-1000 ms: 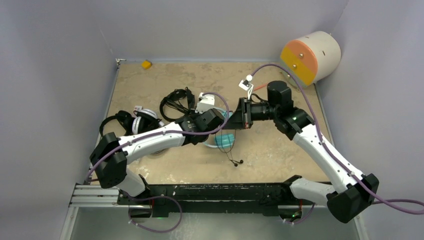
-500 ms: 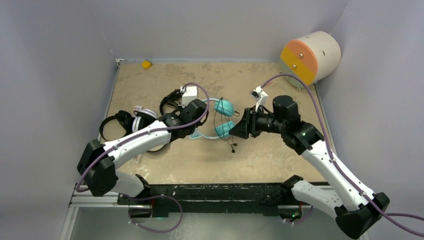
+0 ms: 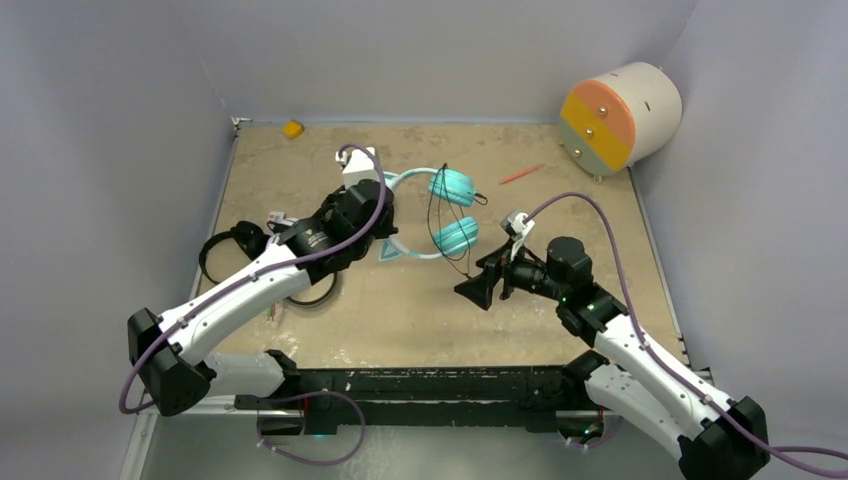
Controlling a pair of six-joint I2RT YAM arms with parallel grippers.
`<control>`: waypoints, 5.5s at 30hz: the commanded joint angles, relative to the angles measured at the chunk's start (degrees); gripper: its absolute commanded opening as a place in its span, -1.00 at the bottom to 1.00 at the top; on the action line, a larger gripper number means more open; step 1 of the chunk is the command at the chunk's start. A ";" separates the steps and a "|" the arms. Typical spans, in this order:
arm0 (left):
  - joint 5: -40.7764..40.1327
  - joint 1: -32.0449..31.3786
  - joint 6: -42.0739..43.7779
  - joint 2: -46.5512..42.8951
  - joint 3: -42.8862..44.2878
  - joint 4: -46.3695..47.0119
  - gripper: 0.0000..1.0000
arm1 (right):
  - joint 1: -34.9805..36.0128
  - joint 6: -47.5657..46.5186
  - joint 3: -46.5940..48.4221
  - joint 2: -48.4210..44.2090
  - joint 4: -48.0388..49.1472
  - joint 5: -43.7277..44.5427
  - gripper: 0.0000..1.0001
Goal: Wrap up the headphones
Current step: Wrap the headphones cable around the headphones, then place the headphones at the center of the board.
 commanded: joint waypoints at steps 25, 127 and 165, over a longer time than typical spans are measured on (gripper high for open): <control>5.80 3.12 -0.24 -0.22 13.89 -1.60 -1.00 | 2.13 0.69 -2.53 4.22 24.69 -9.46 -1.00; 42.99 9.83 64.72 16.93 0.66 1.55 -1.00 | -14.91 4.80 24.38 49.25 -9.94 -22.56 -0.91; 28.20 8.71 40.11 13.21 -1.93 25.48 0.65 | -15.00 -2.99 9.53 18.45 -2.54 26.09 -0.31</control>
